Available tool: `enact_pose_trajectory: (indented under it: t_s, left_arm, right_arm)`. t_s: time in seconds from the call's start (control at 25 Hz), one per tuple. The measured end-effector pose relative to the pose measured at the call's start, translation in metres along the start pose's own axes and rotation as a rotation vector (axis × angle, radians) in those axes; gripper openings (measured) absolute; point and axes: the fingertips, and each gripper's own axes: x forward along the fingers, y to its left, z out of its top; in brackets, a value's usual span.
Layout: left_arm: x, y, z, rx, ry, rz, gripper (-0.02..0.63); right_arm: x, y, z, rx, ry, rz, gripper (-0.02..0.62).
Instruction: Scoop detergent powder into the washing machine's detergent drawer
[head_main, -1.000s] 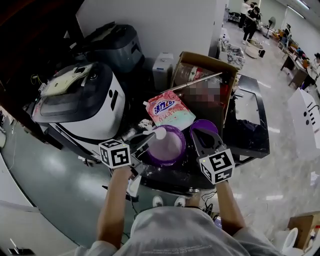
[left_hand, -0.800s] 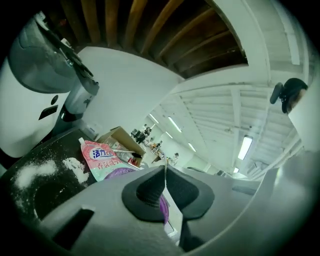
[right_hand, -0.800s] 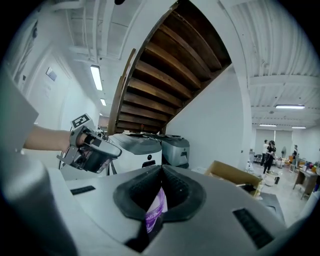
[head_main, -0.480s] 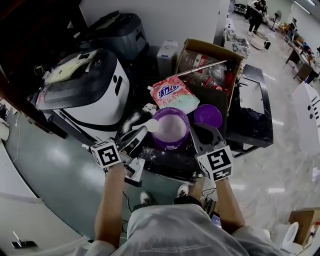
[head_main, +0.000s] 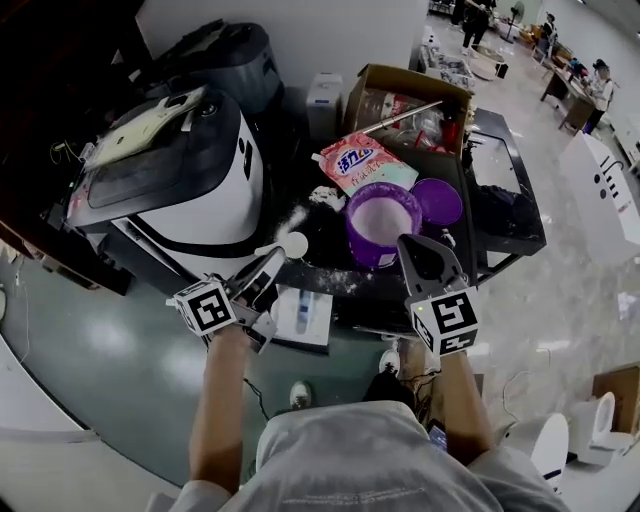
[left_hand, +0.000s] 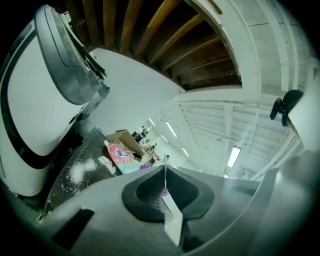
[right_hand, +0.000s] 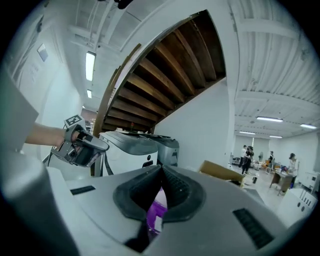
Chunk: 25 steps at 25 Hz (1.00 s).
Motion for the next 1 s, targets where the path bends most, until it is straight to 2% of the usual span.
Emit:
enact_pose_trajectory:
  t_s: [0.16,0.32,0.44,0.68,1.0]
  left_arm:
    - [-0.031,0.017,0.003,0.010,0.048,-0.046,0.014]
    - [-0.043,0.027,-0.004,-0.006,0.098,-0.100,0.014]
    - [-0.046,0.034,-0.011,0.002,0.138,-0.109,0.014]
    - [-0.043,0.037,-0.043,0.055,0.257,-0.114,0.015]
    - [-0.028,0.047,-0.098,0.127,0.401,-0.093,0.015]
  right_arm:
    - [-0.014,0.044,-0.006,0.006,0.050,-0.066,0.005]
    - [-0.027,0.075,-0.017,0.023,0.096,-0.127,0.005]
    - [-0.033,0.091,-0.026,0.049,0.124,-0.162,0.005]
    - [-0.046,0.111,-0.043,0.069,0.176,-0.188,0.005]
    - [-0.051,0.126,-0.076,0.102,0.242,-0.173,0.005]
